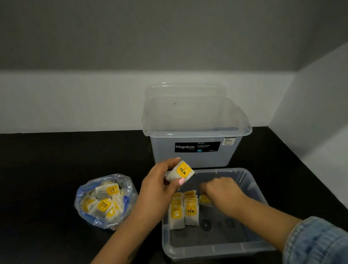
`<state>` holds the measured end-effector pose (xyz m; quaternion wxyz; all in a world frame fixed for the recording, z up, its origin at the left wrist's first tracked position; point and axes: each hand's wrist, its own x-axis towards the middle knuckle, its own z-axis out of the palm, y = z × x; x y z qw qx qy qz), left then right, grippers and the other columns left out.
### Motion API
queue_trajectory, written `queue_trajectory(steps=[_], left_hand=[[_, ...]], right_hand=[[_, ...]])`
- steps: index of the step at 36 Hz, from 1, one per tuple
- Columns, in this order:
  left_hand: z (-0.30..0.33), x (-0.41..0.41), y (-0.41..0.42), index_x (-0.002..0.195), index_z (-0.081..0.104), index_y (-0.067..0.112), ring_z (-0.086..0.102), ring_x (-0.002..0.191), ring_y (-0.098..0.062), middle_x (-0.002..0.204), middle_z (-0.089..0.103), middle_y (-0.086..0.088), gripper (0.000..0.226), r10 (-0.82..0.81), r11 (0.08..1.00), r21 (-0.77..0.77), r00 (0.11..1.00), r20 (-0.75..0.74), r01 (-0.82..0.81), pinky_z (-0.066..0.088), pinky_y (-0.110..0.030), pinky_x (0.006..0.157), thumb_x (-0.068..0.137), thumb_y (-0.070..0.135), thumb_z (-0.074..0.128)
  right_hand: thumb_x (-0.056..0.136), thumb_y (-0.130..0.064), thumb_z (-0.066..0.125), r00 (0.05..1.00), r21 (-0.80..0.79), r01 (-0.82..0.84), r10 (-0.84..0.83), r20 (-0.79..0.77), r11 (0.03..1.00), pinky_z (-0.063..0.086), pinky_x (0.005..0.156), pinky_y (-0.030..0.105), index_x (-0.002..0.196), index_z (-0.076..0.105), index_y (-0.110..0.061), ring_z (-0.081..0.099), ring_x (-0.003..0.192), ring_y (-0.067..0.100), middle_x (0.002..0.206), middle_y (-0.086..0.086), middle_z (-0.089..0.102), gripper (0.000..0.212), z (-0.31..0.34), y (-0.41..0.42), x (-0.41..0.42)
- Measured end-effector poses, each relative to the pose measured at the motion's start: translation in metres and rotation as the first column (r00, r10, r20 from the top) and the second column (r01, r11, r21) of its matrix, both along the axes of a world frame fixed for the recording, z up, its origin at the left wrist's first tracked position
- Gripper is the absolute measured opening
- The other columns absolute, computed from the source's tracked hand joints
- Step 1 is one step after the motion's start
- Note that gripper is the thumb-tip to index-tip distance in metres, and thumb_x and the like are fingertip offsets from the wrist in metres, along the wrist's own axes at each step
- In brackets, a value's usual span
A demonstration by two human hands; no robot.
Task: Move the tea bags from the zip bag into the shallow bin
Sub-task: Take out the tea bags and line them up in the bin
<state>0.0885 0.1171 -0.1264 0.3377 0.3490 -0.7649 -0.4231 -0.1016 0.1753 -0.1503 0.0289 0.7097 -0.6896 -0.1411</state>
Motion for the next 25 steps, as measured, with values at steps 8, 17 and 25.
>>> queue_trajectory(steps=[8,17,25], left_hand=[[-0.003,-0.002,0.006,0.11,0.043,0.052,0.054,0.107,0.004,0.117,0.054,0.018,0.044,0.032,0.999,0.005,0.999,0.002,-0.033,0.05,-0.014,0.083,0.086,0.022,0.065],[-0.002,-0.004,0.013,0.108,0.041,0.054,0.055,0.105,0.004,0.116,0.053,0.019,0.044,0.041,0.999,0.015,0.999,0.015,-0.041,0.051,-0.017,0.083,0.086,0.023,0.065],[-0.003,-0.005,0.014,0.116,0.045,0.046,0.057,0.108,-0.004,0.12,0.055,0.014,0.043,0.05,0.996,0.067,0.998,0.027,-0.052,0.055,-0.032,0.089,0.085,0.025,0.066]], right_hand=[[0.095,-0.013,0.047,0.996,0.019,-0.081,0.081,-0.035,0.997,0.036,0.068,0.034,0.128,0.047,-0.012,0.062,0.1,0.032,0.11,0.011,0.064,0.033,0.004,-0.003,0.007],[0.087,-0.011,0.061,0.951,0.086,-0.226,0.239,-0.198,0.97,0.047,0.072,0.037,0.119,0.057,-0.008,0.065,0.09,0.031,0.103,0.014,0.065,0.033,0.004,-0.002,0.003],[0.04,-0.024,0.091,0.937,-0.035,-0.278,0.263,-0.229,0.96,0.04,0.041,0.027,0.069,0.071,-0.021,0.056,0.043,0.016,0.059,-0.001,0.061,0.036,-0.013,-0.002,-0.005]])
